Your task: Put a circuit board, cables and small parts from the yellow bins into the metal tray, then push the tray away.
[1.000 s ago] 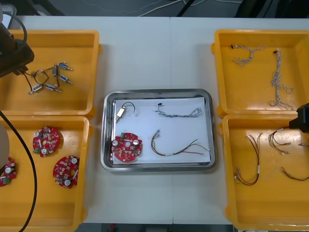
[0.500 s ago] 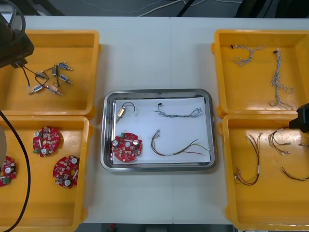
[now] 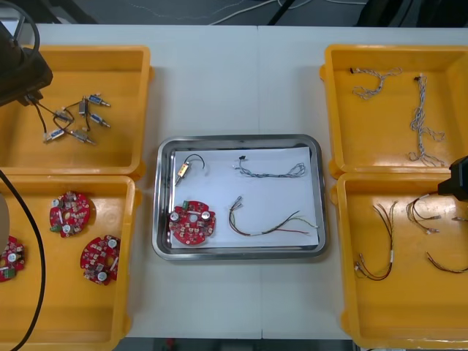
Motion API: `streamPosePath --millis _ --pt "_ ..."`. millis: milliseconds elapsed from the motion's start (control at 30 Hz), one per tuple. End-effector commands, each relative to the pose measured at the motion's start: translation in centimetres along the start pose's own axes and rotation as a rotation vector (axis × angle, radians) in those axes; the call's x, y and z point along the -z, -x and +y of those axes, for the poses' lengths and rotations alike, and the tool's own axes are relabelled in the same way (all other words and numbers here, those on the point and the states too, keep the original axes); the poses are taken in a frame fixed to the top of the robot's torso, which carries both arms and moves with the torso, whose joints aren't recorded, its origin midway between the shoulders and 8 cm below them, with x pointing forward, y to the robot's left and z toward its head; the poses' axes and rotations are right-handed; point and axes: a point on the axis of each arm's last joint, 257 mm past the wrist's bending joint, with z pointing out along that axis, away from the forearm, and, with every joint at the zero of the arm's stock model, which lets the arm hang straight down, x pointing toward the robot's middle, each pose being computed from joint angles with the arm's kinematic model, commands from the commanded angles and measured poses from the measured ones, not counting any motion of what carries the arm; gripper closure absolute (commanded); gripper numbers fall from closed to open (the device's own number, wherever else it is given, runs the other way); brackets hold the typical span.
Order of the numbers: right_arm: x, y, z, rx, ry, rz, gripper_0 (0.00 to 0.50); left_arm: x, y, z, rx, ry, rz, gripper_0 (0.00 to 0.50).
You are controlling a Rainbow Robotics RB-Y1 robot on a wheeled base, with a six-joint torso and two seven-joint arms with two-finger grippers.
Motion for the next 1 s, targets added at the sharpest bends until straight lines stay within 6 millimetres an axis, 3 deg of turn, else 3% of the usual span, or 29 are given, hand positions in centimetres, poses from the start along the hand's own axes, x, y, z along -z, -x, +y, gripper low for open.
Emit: streamPosePath --millis 33,400,700,1000 --pt "1.5 0.6 -1.3 -0.036 -0.032 -0.035 0.0 0.2 2.1 2.0 -0.029 0.019 -0.079 0.5" --pt "1.5 0.6 -1.3 -0.036 -0.032 -0.035 0.0 -2.8 2.3 3.2 -0.055 0.023 -0.104 0.5" --pt "1.5 0.6 -1.3 -0.036 -0.032 -0.035 0.0 -5.8 4.2 3.8 -0.06 0.011 -0.174 0.5" --pt "1.5 0.6 -1.3 -0.036 -0.032 -0.035 0.0 -8.6 4.8 4.1 -0.065 -0.003 -0.207 0.5"
